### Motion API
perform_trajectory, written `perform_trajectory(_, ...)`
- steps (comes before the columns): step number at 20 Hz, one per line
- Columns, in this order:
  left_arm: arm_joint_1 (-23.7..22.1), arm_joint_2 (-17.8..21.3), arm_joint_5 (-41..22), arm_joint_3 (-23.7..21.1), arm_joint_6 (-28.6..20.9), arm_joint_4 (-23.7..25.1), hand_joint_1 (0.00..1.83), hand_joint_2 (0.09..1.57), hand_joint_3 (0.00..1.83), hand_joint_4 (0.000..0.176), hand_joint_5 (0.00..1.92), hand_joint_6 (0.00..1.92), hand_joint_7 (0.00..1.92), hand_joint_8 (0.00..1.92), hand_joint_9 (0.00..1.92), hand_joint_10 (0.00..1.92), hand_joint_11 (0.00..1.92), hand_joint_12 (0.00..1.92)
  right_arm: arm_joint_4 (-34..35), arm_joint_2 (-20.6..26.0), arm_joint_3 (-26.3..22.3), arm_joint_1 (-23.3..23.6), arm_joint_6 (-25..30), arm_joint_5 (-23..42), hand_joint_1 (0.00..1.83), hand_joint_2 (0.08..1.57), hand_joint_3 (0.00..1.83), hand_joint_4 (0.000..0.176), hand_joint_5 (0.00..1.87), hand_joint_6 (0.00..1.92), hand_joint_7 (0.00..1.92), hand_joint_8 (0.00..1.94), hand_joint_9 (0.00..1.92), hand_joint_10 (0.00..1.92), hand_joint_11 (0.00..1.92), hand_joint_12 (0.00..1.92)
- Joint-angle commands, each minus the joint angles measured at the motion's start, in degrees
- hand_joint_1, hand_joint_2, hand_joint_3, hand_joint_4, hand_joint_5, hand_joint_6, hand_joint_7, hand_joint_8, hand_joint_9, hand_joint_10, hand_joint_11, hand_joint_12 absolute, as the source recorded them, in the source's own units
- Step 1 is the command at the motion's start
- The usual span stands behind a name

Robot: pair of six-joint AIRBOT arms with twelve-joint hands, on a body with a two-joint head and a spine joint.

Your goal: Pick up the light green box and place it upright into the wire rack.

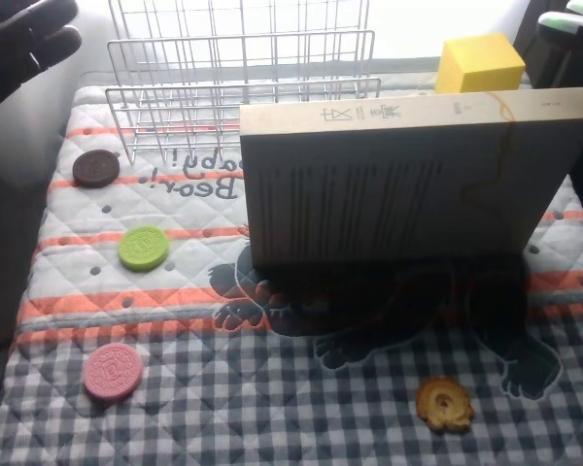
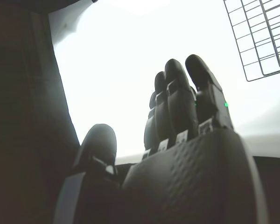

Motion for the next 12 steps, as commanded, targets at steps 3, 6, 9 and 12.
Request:
perform_trajectory(3,-0.28,-0.21,-7.01,-0.05,-0.34,-1.02,0.37,1.13,0.00,0.100,0.49,0.00,0.41,0.00,0.34,0.01,0.00,0.66,1.80,0.31,0.35,1.13,0.47,6.27,0.71,0.79,0.01,0.176,0.00,0.00,0.00,0.00,0.00,0.00,0.00,0.00)
perform_trajectory(6,-0.29,-0.44,-6.62,0.04,-0.34,-1.08,0.36,1.14,0.00,0.093,0.49,0.00,0.41,0.00,0.34,0.01,0.00,0.66,-0.43,-0.08,0.34,3.80,0.47,5.36,0.66,0.80,0.01,0.176,0.00,0.00,0.00,0.00,0.00,0.00,0.00,0.00)
perform_trajectory(9,-0.09,-0.44,-6.64,0.07,-0.34,-1.10,0.36,1.14,0.00,0.077,0.49,0.00,0.39,0.00,0.33,0.00,0.00,0.64,-7.52,-1.30,0.50,11.04,0.47,-0.11,0.64,0.80,0.01,0.176,0.00,0.00,0.00,0.00,0.00,0.00,0.00,0.00)
perform_trajectory(12,0.25,-0.44,-6.88,0.07,-0.34,-1.10,0.38,1.14,0.00,0.094,0.48,0.00,0.41,0.00,0.34,0.00,0.00,0.66,-14.63,-3.92,2.69,15.90,0.47,-3.39,0.64,0.79,0.00,0.157,0.00,0.00,0.00,0.00,0.00,0.00,0.00,0.00)
